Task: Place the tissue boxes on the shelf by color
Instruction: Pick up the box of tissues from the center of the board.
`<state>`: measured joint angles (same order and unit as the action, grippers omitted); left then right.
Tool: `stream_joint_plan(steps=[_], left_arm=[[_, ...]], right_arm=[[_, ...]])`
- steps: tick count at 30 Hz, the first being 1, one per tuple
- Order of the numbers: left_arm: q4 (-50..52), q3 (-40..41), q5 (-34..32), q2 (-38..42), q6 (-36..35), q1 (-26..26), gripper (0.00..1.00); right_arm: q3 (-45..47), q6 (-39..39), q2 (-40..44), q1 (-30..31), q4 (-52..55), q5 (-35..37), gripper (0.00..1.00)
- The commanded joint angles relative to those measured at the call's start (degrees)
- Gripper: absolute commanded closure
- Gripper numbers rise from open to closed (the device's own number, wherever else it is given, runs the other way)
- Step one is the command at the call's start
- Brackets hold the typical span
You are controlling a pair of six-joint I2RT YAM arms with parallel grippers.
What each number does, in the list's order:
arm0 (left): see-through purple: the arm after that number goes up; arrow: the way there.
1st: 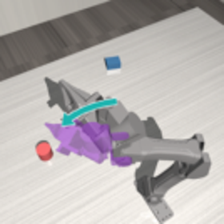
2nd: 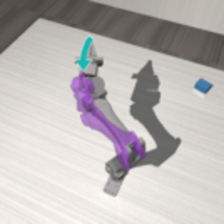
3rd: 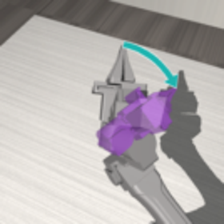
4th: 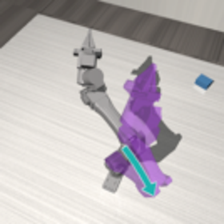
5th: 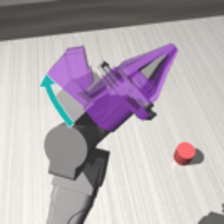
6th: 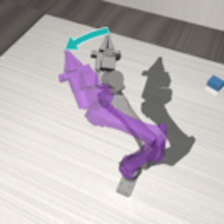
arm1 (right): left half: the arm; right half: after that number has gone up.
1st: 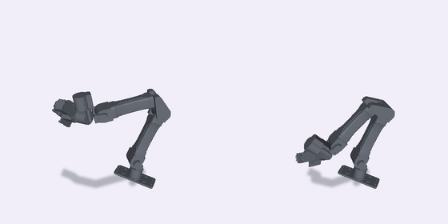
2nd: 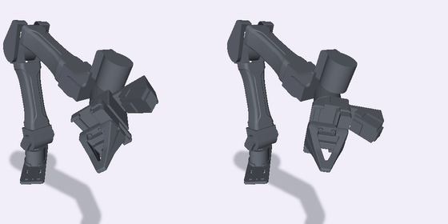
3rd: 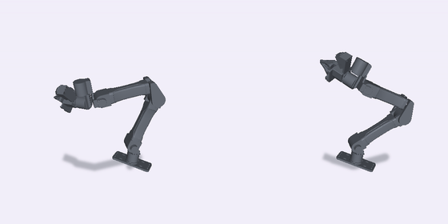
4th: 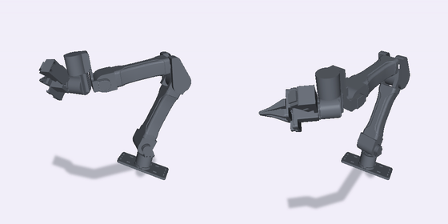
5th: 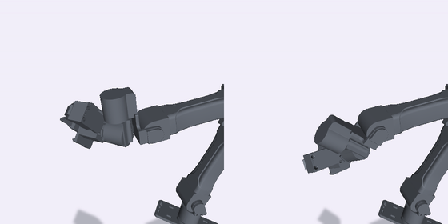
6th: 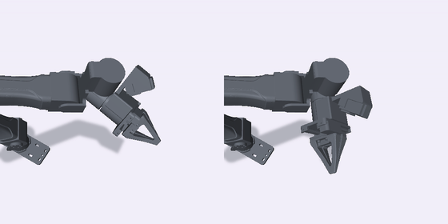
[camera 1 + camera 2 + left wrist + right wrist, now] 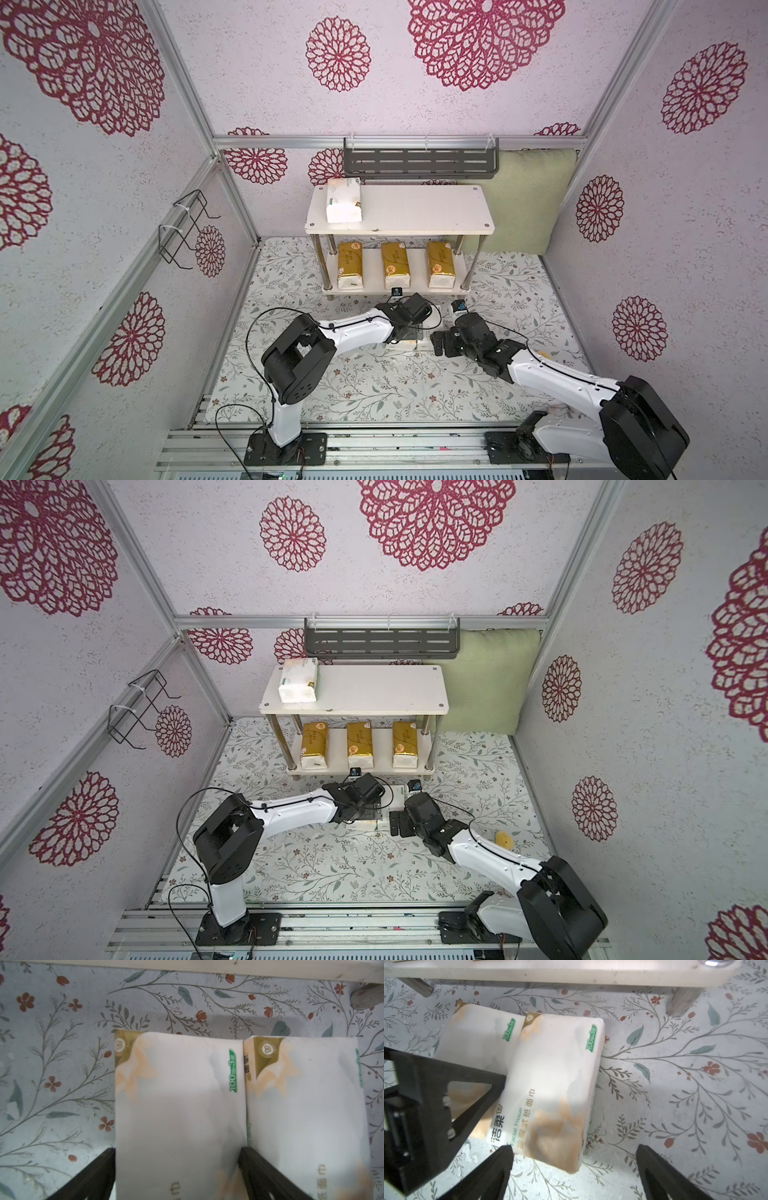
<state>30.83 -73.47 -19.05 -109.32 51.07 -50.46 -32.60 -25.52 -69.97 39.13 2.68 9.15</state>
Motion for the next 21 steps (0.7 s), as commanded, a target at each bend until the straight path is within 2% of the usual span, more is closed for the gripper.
stream_joint_plan(steps=[1,8,21], left_arm=[[2.2,2.5,-0.7,1.1,0.2,-0.6,0.03],[7.6,0.8,-3.5,6.5,-1.5,-1.7,0.03],[5.2,0.0,0.0,3.8,-4.6,-2.2,0.03]], right_arm=[[-1.5,0.2,2.6,-0.6,1.1,2.1,0.01],[-1.6,0.4,4.2,-1.1,2.2,2.8,0.01],[-1.9,0.7,3.0,-1.2,0.9,2.1,0.01]])
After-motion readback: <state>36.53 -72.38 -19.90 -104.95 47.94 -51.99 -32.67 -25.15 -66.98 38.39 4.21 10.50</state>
